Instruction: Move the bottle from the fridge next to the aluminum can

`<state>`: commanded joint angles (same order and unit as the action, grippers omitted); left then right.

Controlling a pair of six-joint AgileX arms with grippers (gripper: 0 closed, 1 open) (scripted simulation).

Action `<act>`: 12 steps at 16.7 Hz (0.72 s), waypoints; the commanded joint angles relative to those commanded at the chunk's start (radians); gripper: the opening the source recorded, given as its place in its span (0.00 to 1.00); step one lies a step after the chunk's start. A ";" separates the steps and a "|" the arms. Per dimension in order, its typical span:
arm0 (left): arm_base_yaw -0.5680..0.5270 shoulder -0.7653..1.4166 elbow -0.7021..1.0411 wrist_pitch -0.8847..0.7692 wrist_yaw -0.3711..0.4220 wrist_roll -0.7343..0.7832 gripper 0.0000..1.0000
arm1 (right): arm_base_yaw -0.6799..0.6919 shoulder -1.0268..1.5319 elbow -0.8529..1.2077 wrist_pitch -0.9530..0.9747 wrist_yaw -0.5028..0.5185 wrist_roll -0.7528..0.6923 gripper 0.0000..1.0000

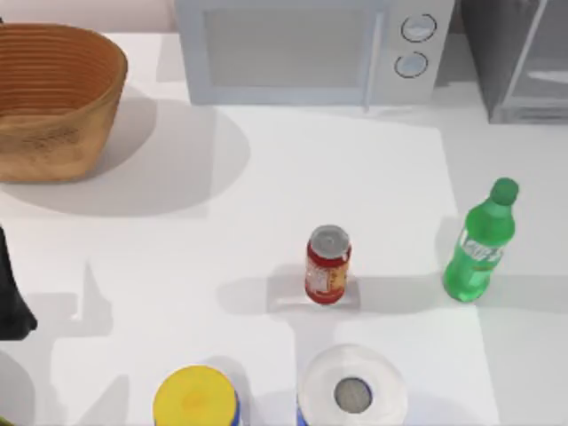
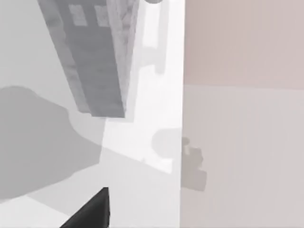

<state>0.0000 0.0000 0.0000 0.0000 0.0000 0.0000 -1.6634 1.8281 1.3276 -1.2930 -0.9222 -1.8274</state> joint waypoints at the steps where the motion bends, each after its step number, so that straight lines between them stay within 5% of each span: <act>1: 0.000 0.000 0.000 0.000 0.000 0.000 1.00 | 0.044 0.002 -0.002 0.059 0.010 0.073 1.00; 12: 0.000 0.000 0.000 0.000 0.000 0.000 1.00 | 0.608 0.009 -0.023 0.836 0.137 1.027 1.00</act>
<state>0.0000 0.0000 0.0000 0.0000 0.0000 0.0000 -1.0555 1.8367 1.3049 -0.4573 -0.7856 -0.8001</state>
